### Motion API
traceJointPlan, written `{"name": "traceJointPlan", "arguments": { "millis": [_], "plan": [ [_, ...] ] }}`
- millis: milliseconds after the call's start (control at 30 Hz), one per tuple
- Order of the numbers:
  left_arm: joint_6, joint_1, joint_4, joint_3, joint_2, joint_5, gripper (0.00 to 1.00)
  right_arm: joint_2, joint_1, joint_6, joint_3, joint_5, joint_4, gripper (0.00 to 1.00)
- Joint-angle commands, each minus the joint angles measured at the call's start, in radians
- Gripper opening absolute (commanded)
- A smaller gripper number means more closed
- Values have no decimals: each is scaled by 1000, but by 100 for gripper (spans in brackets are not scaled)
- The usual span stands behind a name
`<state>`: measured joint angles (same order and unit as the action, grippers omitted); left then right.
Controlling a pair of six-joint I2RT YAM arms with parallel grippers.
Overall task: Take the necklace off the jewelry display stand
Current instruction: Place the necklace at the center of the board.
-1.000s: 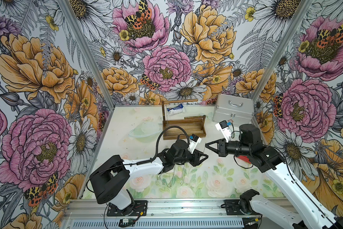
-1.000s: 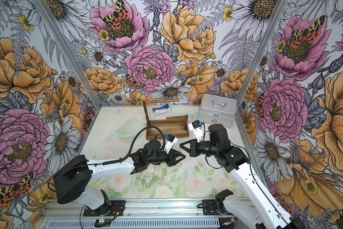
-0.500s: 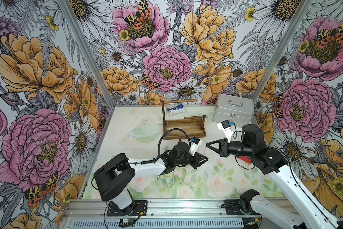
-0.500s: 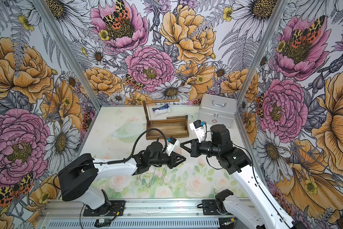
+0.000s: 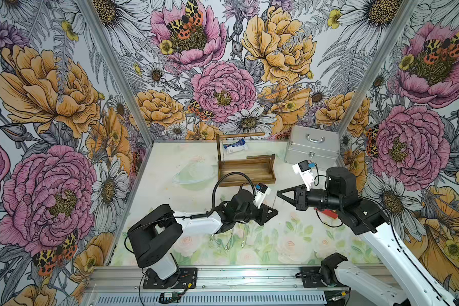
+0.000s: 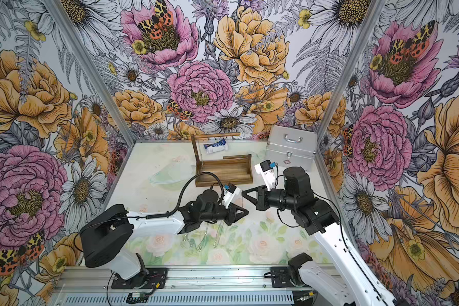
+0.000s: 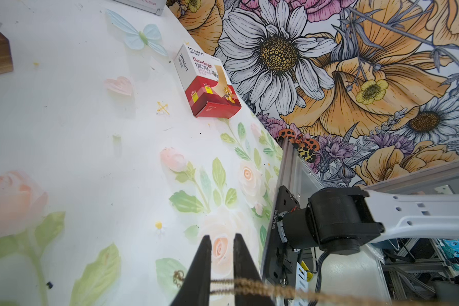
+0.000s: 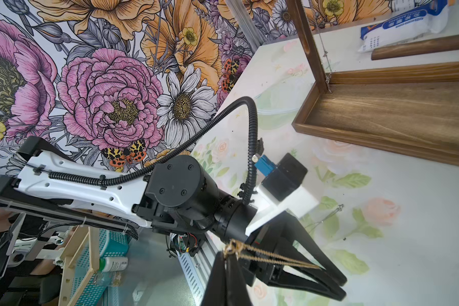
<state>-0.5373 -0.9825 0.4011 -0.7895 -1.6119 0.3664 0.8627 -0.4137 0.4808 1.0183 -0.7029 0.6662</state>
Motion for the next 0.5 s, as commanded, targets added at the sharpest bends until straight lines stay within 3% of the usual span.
{"name": "traceJointPlan", "arguments": {
  "millis": [0, 233, 467],
  "plan": [
    [-1, -6, 25, 19, -8, 16, 11, -16, -5, 9, 29, 17, 5, 0],
    [-35, -18, 23, 33, 5, 10, 5, -27, -5, 13, 21, 37, 10, 0],
    [-155, -58, -17, 91, 48, -39, 4, -36, -5, 13, -20, 82, 21, 0]
  ]
}}
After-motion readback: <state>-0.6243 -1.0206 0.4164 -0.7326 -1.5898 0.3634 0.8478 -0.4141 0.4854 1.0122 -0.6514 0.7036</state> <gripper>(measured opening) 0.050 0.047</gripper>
